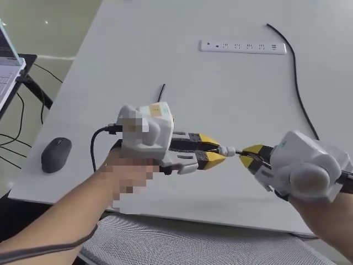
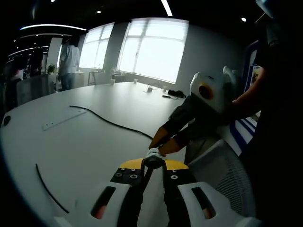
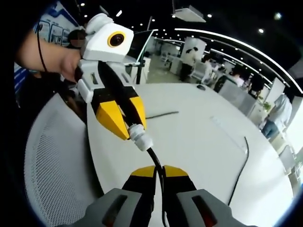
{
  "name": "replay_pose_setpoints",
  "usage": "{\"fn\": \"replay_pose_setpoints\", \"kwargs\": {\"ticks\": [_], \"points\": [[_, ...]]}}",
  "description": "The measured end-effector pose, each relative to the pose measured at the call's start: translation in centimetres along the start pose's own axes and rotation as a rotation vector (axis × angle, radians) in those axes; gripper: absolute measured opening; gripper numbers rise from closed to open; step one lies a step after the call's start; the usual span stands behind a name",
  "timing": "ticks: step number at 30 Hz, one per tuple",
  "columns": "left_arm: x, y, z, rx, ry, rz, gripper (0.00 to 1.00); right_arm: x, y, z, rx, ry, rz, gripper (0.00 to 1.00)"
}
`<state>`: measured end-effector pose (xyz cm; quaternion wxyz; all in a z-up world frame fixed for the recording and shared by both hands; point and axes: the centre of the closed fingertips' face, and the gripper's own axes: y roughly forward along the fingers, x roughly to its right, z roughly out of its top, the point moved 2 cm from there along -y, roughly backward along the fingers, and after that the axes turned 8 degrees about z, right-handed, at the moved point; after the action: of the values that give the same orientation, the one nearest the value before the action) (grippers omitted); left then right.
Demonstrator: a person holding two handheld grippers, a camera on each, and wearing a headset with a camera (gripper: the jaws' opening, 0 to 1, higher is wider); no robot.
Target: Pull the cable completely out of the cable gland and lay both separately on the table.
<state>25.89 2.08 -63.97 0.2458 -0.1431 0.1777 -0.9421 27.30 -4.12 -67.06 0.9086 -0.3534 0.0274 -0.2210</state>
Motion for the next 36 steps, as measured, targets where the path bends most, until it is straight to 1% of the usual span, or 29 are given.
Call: {"fn": "replay_pose_setpoints", "kwargs": {"ticks": [5, 7, 10, 12, 17, 18, 20, 22, 24, 26, 28, 32, 36], "points": [[-0.3, -0.4, 0.2, 0.011, -0.009, -0.003, 0.15, 0.6, -0.1, -1.0, -0.016, 0.035, -0.009, 0.0], [-0.3, -0.4, 0.2, 0.015, -0.01, -0.004, 0.15, 0.8, -0.2, -1.7, -0.024, 0.064, -0.013, 0.0], [-0.3, -0.4, 0.3, 0.023, -0.007, -0.003, 0.15, 1.2, -0.3, -2.8, -0.026, 0.149, -0.021, 0.0], [-0.3, -0.4, 0.5, 0.03, -0.006, -0.002, 0.15, 1.4, -0.2, -3.5, -0.03, 0.186, -0.025, 0.0], [-0.2, -0.4, 0.6, 0.04, -0.002, -0.001, 0.15, 2.0, -0.2, -5.7, -0.039, 0.352, -0.046, 0.0], [-0.2, -0.3, 0.6, 0.043, 0.001, 0.001, 0.15, 2.0, -0.2, -6.1, -0.049, 0.373, -0.048, 0.0], [-0.1, -0.3, 0.7, 0.048, 0.004, 0.002, 0.15, 2.2, -0.2, -6.6, -0.046, 0.419, -0.056, 0.0], [-0.1, -0.3, 0.6, 0.051, 0.007, 0.003, 0.15, 2.3, -0.2, -7.2, -0.058, 0.434, -0.067, 0.0], [0.0, -0.2, 0.5, 0.05, 0.01, 0.003, 0.15, 2.5, -0.3, -7.7, -0.067, 0.457, -0.091, 0.0], [0.0, -0.1, 0.4, 0.051, 0.008, 0.003, 0.15, 2.5, -0.2, -8.1, -0.066, 0.494, -0.097, 0.0], [0.1, 0.1, 0.3, 0.047, 0.01, 0.005, 0.15, 2.4, -0.1, -8.3, -0.065, 0.514, -0.098, 0.0], [0.1, 0.2, 0.0, 0.044, 0.004, 0.008, 0.15, 2.1, 0.1, -8.6, -0.067, 0.533, -0.1, 0.0], [0.0, 0.3, 0.0, 0.042, 0.0, 0.011, 0.15, 2.0, 0.1, -8.6, -0.064, 0.535, -0.103, 0.0]]}}
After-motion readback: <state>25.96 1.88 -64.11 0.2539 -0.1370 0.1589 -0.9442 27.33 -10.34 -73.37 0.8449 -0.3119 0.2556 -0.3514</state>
